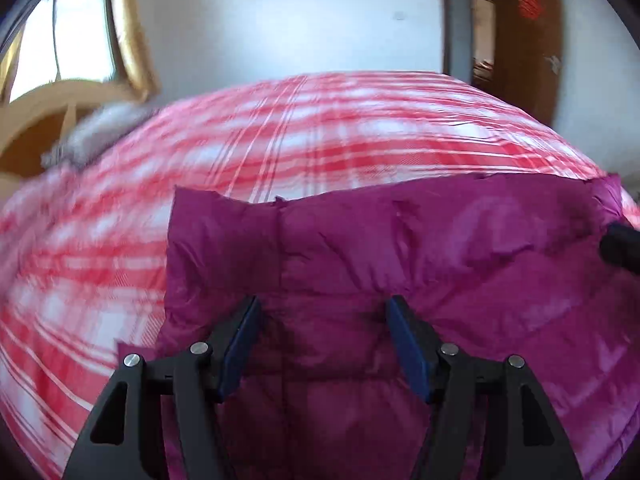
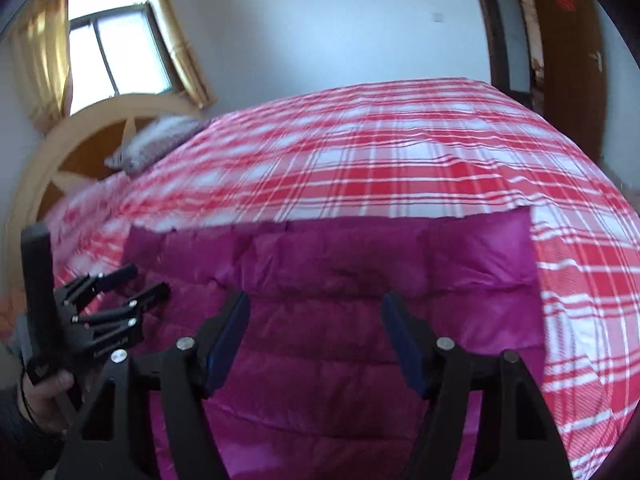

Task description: Fold large clothes

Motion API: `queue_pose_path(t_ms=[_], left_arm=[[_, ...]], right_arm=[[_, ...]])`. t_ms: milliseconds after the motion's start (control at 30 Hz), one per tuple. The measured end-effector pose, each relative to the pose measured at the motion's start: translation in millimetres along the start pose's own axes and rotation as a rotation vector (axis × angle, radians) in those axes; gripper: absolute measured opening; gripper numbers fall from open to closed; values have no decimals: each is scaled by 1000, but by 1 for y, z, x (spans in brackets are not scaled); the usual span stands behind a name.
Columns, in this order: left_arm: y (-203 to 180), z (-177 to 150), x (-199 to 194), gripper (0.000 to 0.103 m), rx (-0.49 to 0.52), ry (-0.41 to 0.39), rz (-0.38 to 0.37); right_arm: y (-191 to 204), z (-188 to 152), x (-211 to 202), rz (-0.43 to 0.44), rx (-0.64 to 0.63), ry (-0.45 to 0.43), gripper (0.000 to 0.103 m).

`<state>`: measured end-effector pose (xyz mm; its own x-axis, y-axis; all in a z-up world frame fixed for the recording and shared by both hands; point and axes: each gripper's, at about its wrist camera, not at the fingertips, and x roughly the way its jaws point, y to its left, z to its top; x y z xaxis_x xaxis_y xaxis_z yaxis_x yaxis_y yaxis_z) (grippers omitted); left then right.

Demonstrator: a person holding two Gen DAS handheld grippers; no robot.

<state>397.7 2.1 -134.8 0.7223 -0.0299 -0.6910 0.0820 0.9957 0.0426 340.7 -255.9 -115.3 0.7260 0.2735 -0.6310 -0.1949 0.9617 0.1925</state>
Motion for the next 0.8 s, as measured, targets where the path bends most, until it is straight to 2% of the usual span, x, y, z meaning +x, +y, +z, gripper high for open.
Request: queue_pose_path(t_ms=[100, 300, 500, 667, 733, 800], left_arm=[[13, -5, 8, 68, -83, 10, -37], [7, 0, 11, 72, -66, 28, 9], [10, -1, 24, 76, -98, 35, 1], [8, 0, 17, 76, -93, 35, 17], [3, 3, 7, 76, -92, 4, 12], [-12, 8, -3, 76, -37, -46, 4]], right_arm=[[-3, -5, 22, -50, -20, 15, 71], [-16, -7, 45, -83, 9, 55, 71], [-13, -7, 57, -102, 13, 88, 71], [-12, -10, 58, -101, 18, 89, 71], [-13, -10, 59, -98, 24, 91, 71], [-14, -10, 60, -98, 30, 93, 71]])
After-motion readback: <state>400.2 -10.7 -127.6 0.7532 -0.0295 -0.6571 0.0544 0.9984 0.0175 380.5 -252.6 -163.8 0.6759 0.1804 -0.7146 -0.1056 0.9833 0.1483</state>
